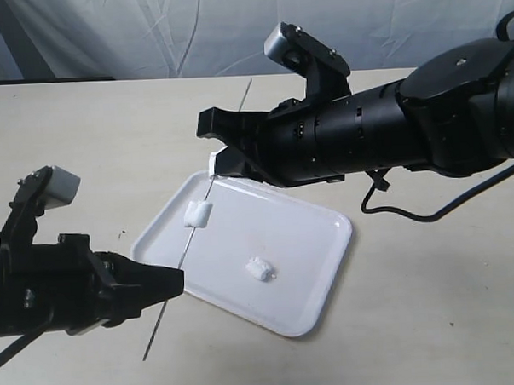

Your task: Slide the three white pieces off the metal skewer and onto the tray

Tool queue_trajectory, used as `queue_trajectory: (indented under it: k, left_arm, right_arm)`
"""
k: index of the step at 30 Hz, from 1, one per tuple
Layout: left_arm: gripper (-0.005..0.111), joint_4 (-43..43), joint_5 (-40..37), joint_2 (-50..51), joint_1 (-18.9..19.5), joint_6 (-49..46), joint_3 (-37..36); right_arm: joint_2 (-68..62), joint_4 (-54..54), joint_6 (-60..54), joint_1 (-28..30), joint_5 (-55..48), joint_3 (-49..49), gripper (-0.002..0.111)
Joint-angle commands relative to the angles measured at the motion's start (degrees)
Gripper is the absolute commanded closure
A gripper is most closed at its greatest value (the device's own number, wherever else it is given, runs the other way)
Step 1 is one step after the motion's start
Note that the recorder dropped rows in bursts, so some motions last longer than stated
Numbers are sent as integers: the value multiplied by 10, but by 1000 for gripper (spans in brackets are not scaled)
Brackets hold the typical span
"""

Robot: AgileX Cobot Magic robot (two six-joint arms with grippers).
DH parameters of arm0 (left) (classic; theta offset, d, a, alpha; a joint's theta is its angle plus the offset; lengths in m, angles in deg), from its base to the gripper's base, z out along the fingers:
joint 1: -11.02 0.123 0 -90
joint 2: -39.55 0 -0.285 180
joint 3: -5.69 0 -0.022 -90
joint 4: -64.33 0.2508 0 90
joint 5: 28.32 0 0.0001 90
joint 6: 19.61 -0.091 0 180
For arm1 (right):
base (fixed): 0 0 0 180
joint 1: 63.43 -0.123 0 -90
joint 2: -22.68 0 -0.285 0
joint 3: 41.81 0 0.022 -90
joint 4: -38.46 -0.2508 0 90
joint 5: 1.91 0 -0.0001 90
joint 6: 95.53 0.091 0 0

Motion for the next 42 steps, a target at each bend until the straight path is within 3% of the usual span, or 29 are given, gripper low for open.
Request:
queue_trajectory:
  k: [1, 18, 34, 42]
  left_arm:
    - [107, 52, 44, 0, -3, -9, -24]
    - [107, 61, 56, 0, -3, -9, -37]
    - [107, 51, 69, 0, -3, -35, -39]
    - [107, 52, 59, 0, -3, -41, -74]
  right_arm:
    - [6, -15, -2, 14, 126, 3, 109]
    - [6, -15, -2, 14, 209, 3, 109]
    - [6, -15, 0, 14, 200, 3, 109]
    - [6, -15, 0, 14, 200, 39, 109]
